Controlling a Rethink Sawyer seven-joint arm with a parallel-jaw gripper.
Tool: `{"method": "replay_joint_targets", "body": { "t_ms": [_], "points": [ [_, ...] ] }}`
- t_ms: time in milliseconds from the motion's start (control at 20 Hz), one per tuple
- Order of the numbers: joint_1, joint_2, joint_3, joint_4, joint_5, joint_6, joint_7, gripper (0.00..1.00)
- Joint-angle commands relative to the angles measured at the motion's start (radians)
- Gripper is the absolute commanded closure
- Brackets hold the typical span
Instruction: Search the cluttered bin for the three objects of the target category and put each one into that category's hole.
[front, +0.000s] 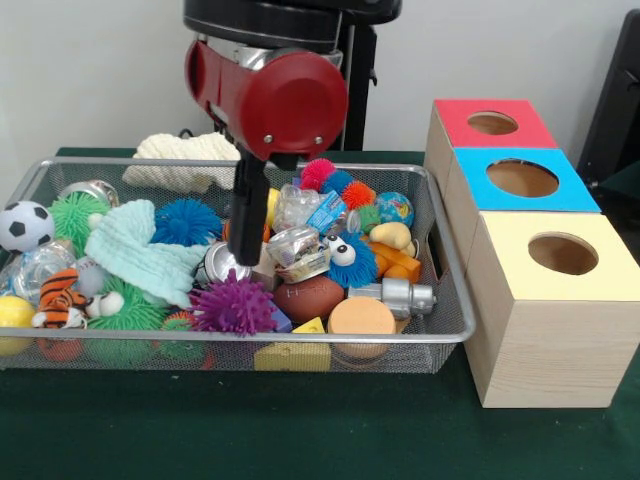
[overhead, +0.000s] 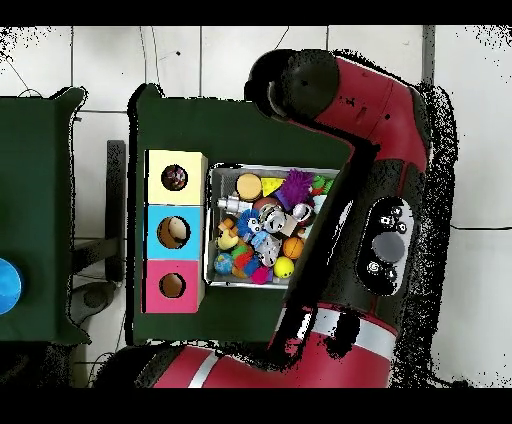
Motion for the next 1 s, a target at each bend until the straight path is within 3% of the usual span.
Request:
{"method": "replay_joint_targets", "body": {
  "t_ms": [50,600,800,1000],
  "points": [
    [-0.038,-0.025,0.141,0.139,-0.062,0.011,-0.209,1.0],
    [-0.057,-0.029,0.172,0.111,-0.116,-0.007,-0.213,1.0],
    [-0.077,-0.019,0.183,0.062,-0.137,0.038,-0.233,1.0],
    [-0.077,-0.028,0.19,0.061,-0.143,0.068,-0.211,1.0]
  ]
}}
